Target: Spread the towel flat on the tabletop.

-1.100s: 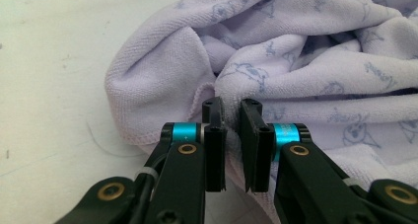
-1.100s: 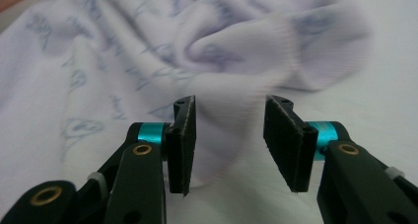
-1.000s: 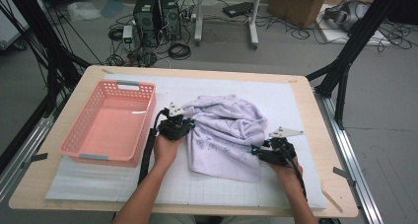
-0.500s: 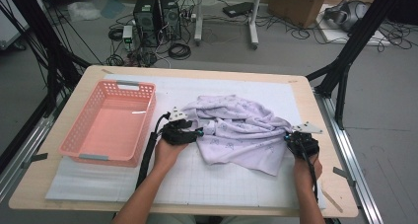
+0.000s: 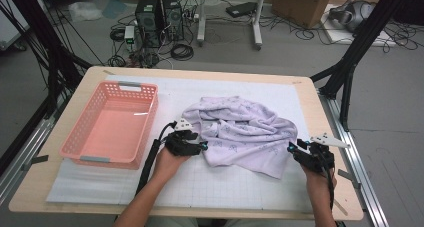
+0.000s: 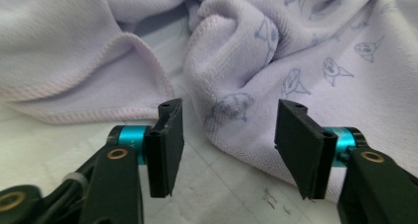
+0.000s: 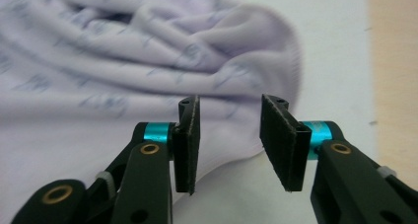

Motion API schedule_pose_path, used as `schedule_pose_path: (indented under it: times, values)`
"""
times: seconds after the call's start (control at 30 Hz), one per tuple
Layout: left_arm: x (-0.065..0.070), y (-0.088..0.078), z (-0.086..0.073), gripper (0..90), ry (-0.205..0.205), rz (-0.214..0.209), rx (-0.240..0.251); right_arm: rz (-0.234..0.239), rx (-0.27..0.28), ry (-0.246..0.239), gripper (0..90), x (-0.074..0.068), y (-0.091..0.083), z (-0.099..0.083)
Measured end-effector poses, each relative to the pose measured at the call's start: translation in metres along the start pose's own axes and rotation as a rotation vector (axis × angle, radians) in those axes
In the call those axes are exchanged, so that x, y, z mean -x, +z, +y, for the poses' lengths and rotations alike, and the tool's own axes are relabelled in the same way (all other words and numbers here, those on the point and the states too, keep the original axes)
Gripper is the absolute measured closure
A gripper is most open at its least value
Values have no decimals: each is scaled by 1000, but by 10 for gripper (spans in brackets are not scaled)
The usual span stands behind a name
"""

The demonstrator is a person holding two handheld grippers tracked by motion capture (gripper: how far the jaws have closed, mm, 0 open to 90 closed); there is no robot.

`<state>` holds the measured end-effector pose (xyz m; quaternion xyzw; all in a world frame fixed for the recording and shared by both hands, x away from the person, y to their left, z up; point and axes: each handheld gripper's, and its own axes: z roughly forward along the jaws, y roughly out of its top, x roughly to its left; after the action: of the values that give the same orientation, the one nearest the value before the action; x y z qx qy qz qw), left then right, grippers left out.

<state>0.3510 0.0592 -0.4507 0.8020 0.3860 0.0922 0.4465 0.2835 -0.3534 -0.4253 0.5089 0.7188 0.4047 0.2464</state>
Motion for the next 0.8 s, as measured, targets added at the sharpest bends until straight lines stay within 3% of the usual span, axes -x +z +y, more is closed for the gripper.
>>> schedule_pose_path:
  times: [0.13,0.27,0.37,0.4,0.43,0.47,0.57,0.63,0.77,0.8]
  values:
    - [8,5,2,408,4,3,-2,64,-33,-22,551,-9,2,-9]
    - [22,11,3,392,90,61,-24,96,-65,-43,532,-17,3,-14]
    - [28,11,3,451,126,80,-28,107,-83,-43,524,-21,4,-19]
    - [29,11,3,526,131,76,-26,109,-90,-51,523,-21,4,-21]
    - [30,9,2,674,115,39,-26,111,-102,-55,523,-22,5,-23]
    - [31,9,1,793,98,49,-23,114,-112,-65,526,-23,6,-25]
    - [31,1,-4,811,19,62,-20,115,-109,-78,568,-25,6,-28]
    - [32,-9,-13,813,-7,74,-7,114,-112,-82,630,-26,5,-28]
    - [35,-35,-30,813,-19,104,14,147,-122,-98,852,-26,2,-30]
    - [36,-41,-33,813,-26,107,23,155,-128,-96,865,-26,1,-30]
